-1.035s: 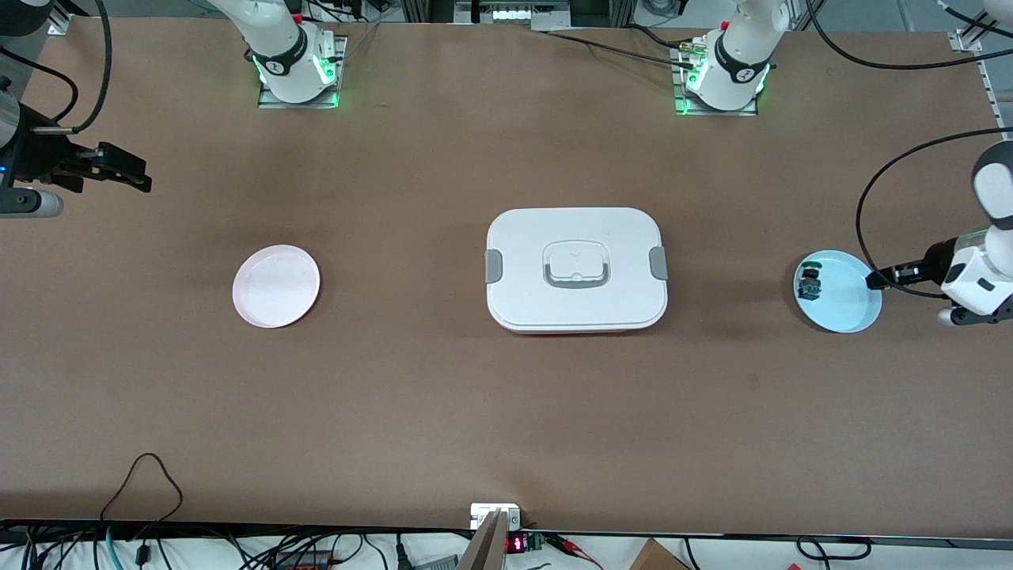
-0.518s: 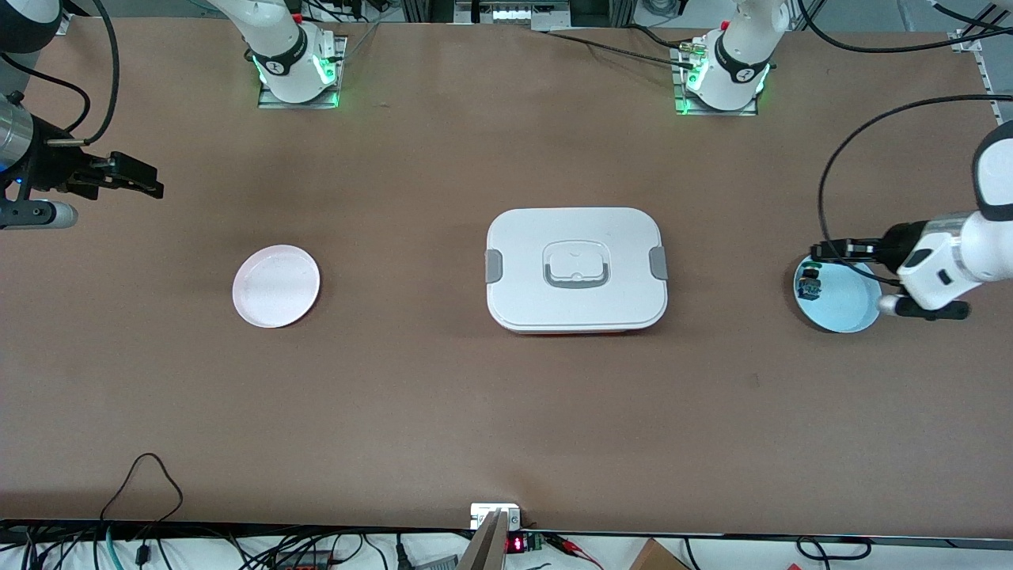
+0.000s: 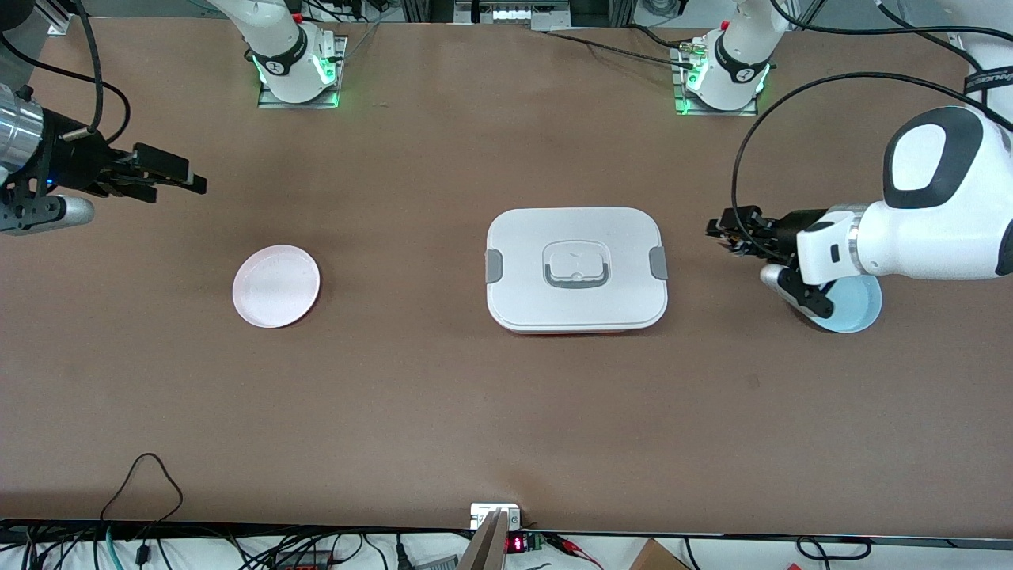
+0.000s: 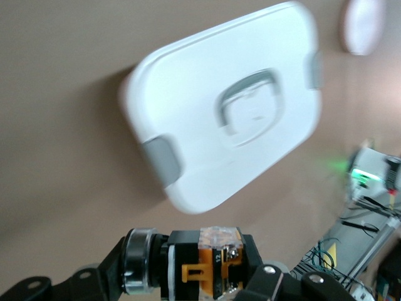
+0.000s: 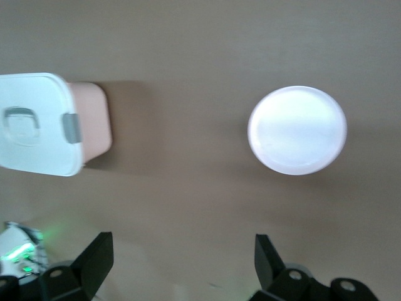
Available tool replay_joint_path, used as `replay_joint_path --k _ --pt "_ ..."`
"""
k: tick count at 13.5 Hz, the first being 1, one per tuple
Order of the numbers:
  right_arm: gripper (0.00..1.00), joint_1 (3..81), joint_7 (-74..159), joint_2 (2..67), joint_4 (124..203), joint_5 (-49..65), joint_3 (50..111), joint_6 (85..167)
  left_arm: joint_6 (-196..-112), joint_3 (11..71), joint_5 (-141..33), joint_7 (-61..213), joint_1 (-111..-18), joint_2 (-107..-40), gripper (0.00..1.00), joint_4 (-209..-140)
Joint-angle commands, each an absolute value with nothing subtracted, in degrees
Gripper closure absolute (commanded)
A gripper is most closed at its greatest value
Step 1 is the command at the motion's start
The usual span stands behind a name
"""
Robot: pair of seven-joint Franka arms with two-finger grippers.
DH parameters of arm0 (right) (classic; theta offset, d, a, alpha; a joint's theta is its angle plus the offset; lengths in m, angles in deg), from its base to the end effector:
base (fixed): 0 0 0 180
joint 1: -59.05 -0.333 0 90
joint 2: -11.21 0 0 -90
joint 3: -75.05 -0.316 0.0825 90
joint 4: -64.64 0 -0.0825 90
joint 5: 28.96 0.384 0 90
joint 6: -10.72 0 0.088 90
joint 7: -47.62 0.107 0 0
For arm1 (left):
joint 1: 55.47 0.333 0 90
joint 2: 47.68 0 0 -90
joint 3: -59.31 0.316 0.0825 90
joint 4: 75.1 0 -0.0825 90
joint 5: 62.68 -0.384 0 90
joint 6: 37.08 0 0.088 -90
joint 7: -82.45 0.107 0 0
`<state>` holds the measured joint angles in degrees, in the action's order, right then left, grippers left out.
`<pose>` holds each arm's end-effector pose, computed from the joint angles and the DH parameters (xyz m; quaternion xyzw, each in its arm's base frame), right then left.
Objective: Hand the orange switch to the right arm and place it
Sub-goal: 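Lift the switch with the left gripper while the right gripper approaches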
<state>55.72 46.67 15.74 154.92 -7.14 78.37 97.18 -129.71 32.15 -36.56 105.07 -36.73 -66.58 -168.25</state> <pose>0.5689 0.0431 0.5808 -0.9797 -0.0060 0.0699 0.1876 0.6070 -0.1056 0.4437 0.9207 -0.2101 -0.1101 0.3099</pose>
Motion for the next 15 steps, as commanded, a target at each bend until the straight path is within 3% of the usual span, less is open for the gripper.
replay_joint_path --k 1,8,11,15 --pt "0.00 55.19 46.66 18.06 154.38 0.45 78.13 98.43 -135.06 30.84 -24.15 124.12 -36.65 -67.46 0.76 -170.97" --pt "0.00 45.53 47.80 19.91 159.90 23.90 78.13 111.34 -146.04 20.91 -1.62 162.03 -37.54 -69.65 0.79 -172.22" --pt "0.00 44.81 46.93 20.70 168.24 43.49 78.13 112.06 -148.79 17.83 10.93 177.43 -38.32 -70.27 0.84 -173.79" --pt "0.00 43.59 46.66 22.19 170.55 54.51 78.04 111.44 -159.24 16.15 32.38 195.80 -44.55 -70.44 0.83 -176.09"
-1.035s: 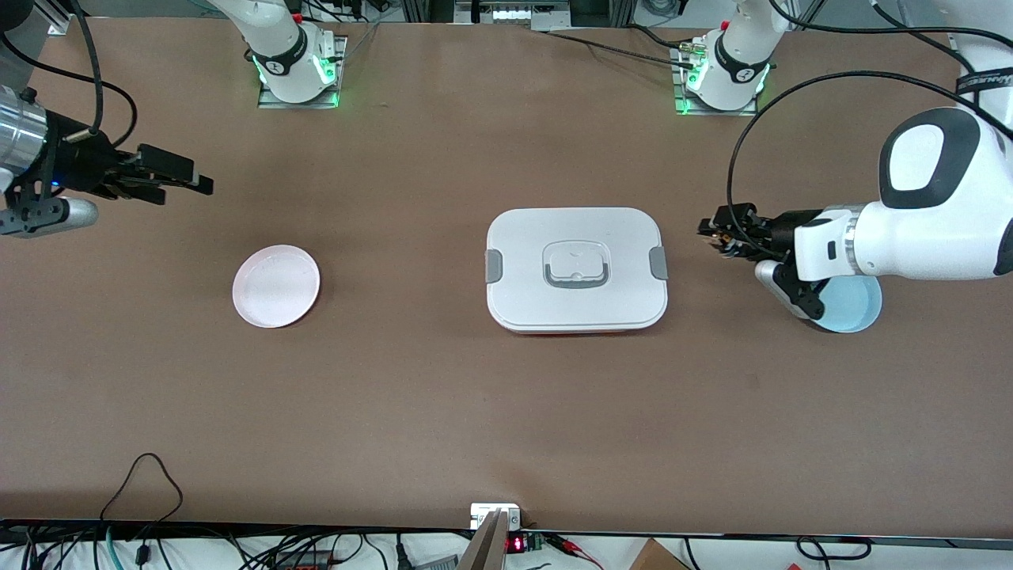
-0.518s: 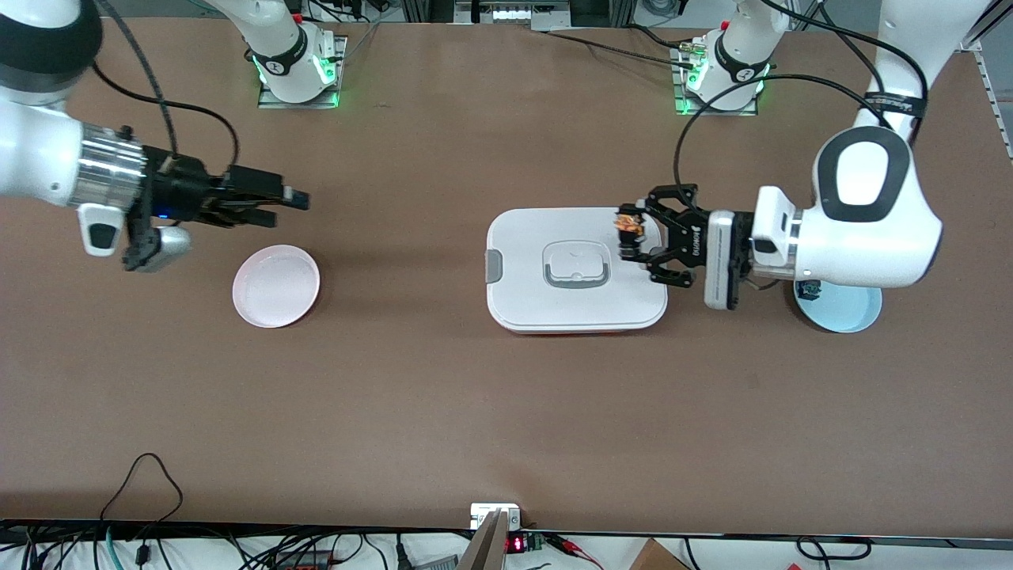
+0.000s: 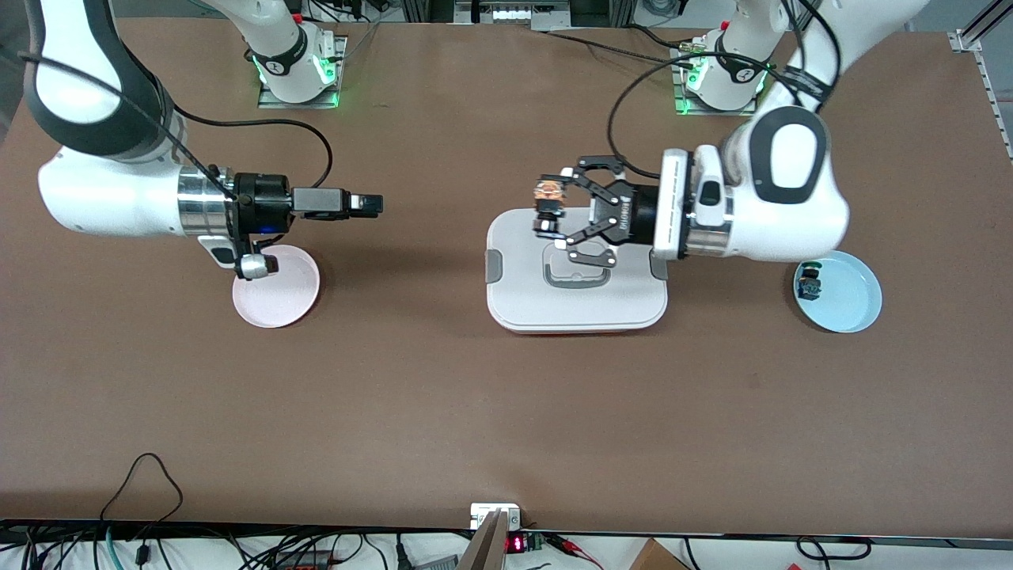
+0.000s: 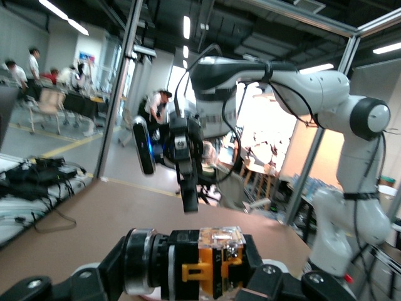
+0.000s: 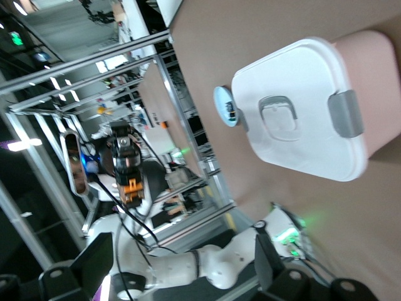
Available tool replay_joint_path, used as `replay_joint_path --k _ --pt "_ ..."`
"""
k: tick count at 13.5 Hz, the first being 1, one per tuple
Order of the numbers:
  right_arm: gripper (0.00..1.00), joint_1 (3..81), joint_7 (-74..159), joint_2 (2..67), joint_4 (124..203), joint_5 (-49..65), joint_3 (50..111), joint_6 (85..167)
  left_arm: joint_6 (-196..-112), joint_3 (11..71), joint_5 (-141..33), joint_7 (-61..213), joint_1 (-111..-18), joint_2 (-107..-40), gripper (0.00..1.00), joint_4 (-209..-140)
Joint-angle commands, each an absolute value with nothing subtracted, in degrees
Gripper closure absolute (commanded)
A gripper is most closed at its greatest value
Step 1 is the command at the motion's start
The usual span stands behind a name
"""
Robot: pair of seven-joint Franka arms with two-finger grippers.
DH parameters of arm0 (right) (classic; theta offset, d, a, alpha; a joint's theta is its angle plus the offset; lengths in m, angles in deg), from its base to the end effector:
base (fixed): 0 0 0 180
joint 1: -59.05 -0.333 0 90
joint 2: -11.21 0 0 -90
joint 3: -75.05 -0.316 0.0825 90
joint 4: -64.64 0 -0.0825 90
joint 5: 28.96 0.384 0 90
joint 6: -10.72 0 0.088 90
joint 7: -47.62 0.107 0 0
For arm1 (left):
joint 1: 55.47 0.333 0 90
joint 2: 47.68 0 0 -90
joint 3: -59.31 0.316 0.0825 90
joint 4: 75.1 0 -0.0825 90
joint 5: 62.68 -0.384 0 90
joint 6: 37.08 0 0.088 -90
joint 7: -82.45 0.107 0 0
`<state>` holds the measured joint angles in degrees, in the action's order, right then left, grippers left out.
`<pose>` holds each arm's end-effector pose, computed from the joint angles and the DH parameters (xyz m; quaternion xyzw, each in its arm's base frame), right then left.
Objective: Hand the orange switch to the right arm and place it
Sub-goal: 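Bring the switch toward the right gripper above the white box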
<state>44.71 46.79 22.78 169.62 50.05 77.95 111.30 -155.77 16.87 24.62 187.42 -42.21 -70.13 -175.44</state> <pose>0.5819 0.2089 0.4648 -0.7845 0.1194 0.1613 0.5867 0.5821 -0.3187 0.4567 0.5544 -0.4515 0.4137 0.5636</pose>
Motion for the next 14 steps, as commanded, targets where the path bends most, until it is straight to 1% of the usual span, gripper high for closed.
replay_joint_path --k 1,3,4,5,8,9,14 --pt "0.00 42.89 46.66 22.63 170.55 58.36 78.04 111.53 -160.56 16.24 34.77 197.83 -45.53 -70.45 0.83 -176.00" --pt "0.00 40.96 46.48 23.25 170.37 62.61 78.04 111.97 -164.85 16.24 37.24 200.04 -48.16 -70.53 0.83 -175.91" --pt "0.00 39.99 46.31 23.42 170.28 62.88 78.04 111.97 -167.66 16.15 38.99 201.36 -49.65 -71.67 0.83 -175.39" --pt "0.00 39.02 45.78 23.69 170.28 62.88 78.04 111.62 -168.38 16.15 40.92 202.50 -50.62 -72.11 0.83 -175.21" --pt "0.00 36.47 41.23 25.00 170.02 63.32 78.04 111.44 -168.39 16.15 44.37 206.02 -51.68 -72.38 0.83 -175.21" --pt "0.00 35.94 39.47 25.70 170.02 65.15 78.04 111.44 -168.39 16.15 44.37 206.11 -51.60 -72.38 0.83 -175.21" --pt "0.00 35.94 34.98 27.72 169.93 70.16 78.04 108.64 -168.48 16.15 44.37 206.11 -51.69 -72.38 0.83 -175.12"
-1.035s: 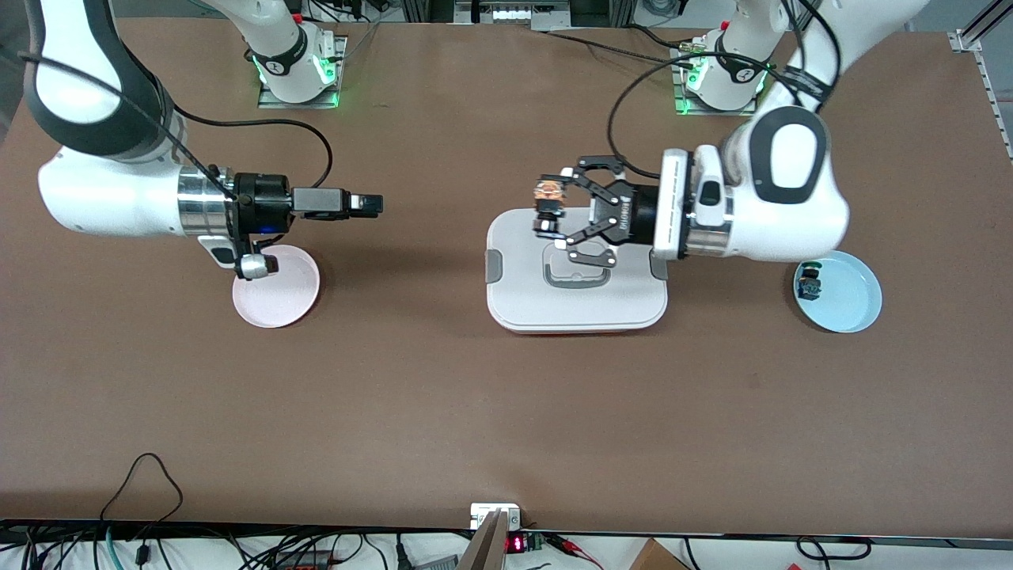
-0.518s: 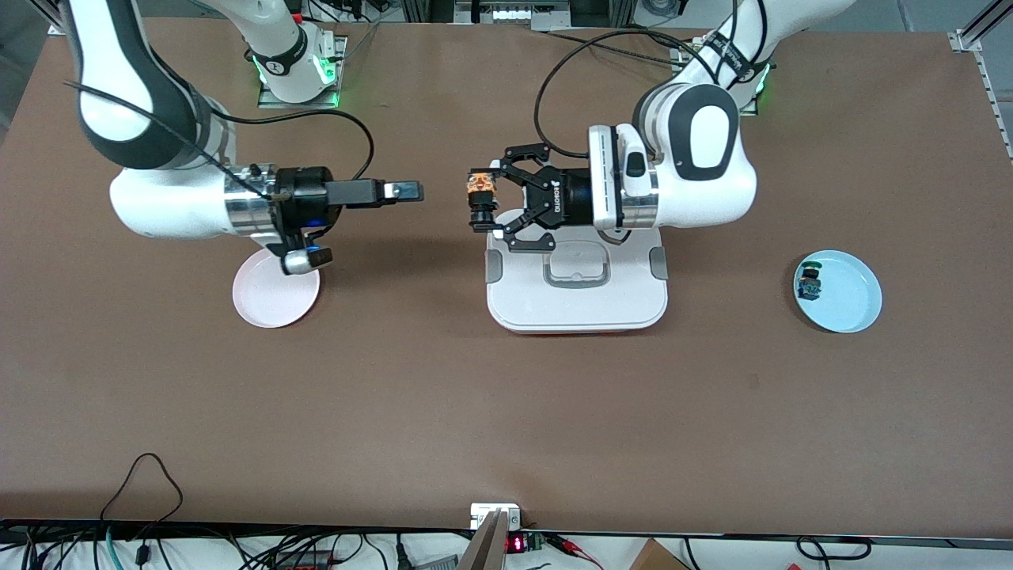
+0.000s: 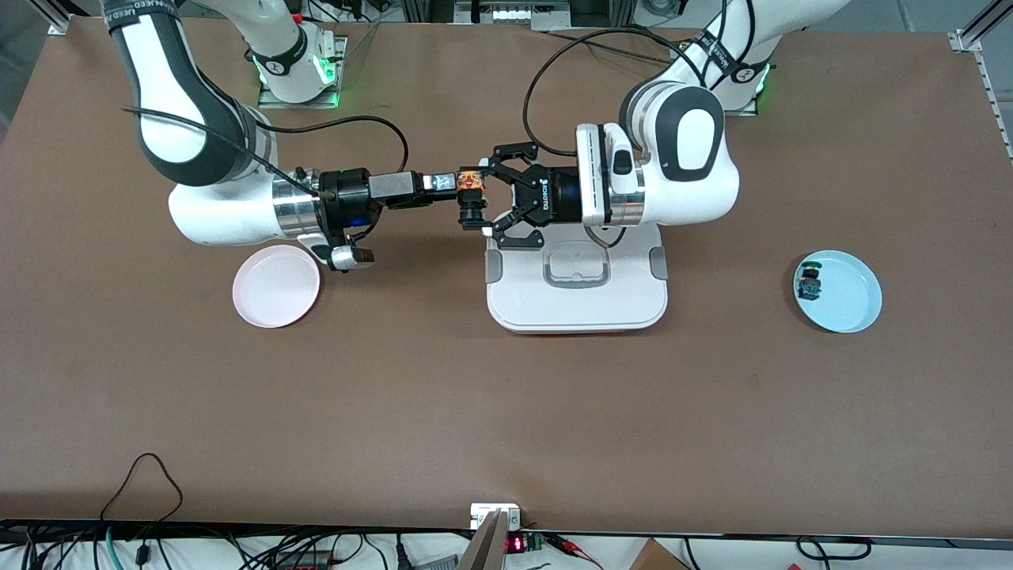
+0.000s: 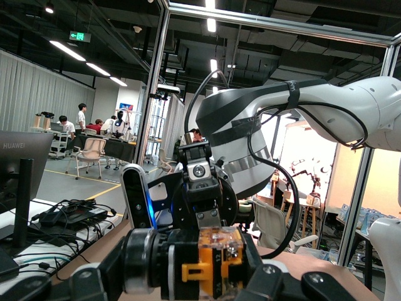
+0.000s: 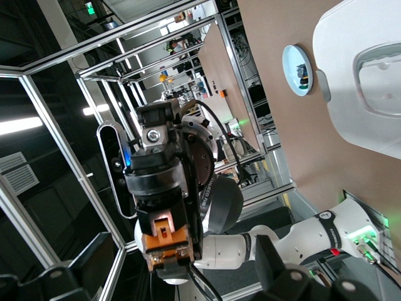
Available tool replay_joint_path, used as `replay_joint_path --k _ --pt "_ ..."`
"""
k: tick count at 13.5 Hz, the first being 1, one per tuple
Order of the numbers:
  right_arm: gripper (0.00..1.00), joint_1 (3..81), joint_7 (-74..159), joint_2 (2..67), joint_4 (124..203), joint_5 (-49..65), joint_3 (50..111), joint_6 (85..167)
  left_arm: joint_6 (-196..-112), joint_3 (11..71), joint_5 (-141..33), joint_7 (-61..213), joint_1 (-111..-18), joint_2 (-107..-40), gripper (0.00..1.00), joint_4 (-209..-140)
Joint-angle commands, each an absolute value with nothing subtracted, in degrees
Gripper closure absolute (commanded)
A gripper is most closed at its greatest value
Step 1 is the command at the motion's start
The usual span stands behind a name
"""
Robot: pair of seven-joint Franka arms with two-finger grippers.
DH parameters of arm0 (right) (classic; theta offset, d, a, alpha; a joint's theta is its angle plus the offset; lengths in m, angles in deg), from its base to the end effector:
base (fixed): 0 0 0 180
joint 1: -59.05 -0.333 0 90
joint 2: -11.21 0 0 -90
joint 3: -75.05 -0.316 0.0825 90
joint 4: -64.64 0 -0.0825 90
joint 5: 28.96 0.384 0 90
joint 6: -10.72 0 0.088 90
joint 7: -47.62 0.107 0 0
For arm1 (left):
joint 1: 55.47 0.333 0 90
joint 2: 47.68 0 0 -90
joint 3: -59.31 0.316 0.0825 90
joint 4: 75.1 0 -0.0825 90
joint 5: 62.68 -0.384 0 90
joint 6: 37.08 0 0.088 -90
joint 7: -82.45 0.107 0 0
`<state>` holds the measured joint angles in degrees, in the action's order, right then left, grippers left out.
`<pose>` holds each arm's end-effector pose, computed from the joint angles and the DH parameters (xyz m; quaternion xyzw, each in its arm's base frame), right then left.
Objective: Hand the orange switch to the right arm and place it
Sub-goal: 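Bring the switch toward the right gripper above the white box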
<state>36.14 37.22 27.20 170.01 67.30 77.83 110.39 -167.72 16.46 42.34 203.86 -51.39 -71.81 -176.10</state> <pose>0.5611 0.3044 0.4376 -0.7059 0.0780 0.1827 0.6799 0.5476 -0.3940 0.4337 0.5482 -0.4095 0.4912 0.5391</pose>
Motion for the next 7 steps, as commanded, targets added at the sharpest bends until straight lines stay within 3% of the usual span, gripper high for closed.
replay_joint_path --k 1,7 --pt "0.00 35.85 33.66 27.99 169.93 71.40 78.04 108.28 -168.39 16.15 44.46 206.11 -51.60 -72.38 0.83 -175.12" --pt "0.00 34.97 31.63 28.17 169.76 72.20 78.04 108.89 -168.39 16.15 44.46 206.03 -51.60 -72.38 0.83 -174.95"
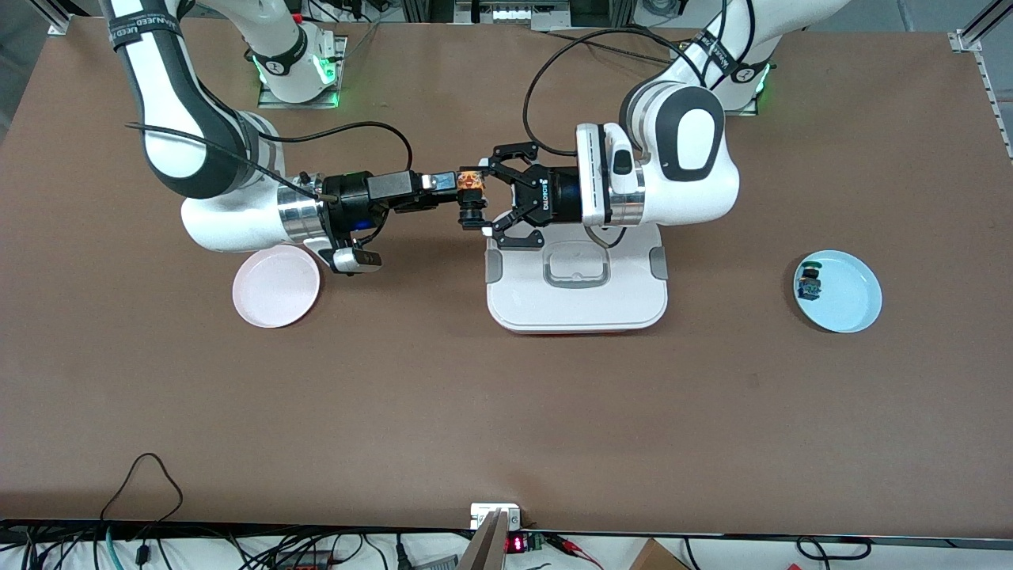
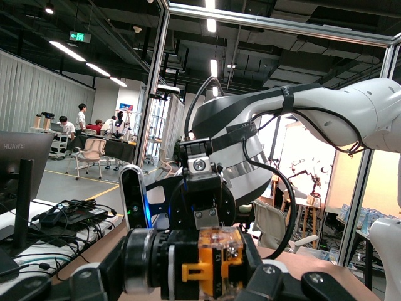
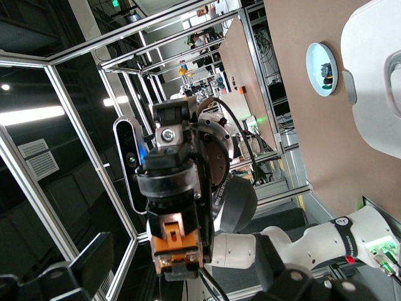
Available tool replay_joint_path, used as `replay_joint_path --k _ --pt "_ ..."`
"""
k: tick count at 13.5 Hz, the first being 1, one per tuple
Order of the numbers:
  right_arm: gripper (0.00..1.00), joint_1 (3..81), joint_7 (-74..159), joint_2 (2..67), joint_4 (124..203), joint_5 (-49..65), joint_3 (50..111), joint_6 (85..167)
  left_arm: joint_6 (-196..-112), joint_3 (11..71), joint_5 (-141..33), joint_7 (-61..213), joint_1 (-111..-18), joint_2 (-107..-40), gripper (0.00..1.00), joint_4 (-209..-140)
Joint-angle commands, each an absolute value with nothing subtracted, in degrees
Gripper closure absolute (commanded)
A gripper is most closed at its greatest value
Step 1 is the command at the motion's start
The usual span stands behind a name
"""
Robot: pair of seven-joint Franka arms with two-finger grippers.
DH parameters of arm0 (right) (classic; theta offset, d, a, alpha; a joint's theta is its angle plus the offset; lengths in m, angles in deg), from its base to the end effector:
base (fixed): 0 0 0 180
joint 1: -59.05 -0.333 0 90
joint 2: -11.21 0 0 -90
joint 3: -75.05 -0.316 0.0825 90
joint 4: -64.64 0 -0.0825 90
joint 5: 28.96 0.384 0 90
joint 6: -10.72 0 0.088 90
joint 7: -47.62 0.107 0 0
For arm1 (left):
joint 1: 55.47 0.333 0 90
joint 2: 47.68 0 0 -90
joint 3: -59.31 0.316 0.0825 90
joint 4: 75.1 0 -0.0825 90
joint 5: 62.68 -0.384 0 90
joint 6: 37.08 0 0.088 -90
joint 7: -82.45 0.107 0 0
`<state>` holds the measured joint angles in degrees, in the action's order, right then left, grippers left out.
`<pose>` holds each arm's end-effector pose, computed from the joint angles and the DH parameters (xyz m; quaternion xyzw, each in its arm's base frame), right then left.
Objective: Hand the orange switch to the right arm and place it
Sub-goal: 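Close the right gripper on the switch held by the left gripper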
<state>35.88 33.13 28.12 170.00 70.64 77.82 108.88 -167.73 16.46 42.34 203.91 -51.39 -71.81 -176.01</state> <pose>0.5613 0.3100 0.4335 -0.6864 0.0611 0.1701 0.7044 0.5480 -0.3940 0.4344 0.5476 -0.4097 0.4920 0.5387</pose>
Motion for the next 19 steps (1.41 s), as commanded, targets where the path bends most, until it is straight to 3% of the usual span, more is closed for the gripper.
replay_joint_path --k 1,16,19 --pt "0.00 34.80 31.54 28.17 169.67 72.46 78.04 108.98 -168.39 16.15 44.46 206.03 -51.69 -72.38 0.83 -174.95" --pt "0.05 33.57 29.34 29.84 168.09 75.10 78.13 109.95 -168.48 16.15 44.37 205.59 -51.69 -72.38 0.82 -174.24" --pt "0.17 33.56 29.34 29.75 168.09 75.19 78.13 110.21 -168.48 16.15 44.37 205.41 -51.69 -72.38 0.82 -174.07"
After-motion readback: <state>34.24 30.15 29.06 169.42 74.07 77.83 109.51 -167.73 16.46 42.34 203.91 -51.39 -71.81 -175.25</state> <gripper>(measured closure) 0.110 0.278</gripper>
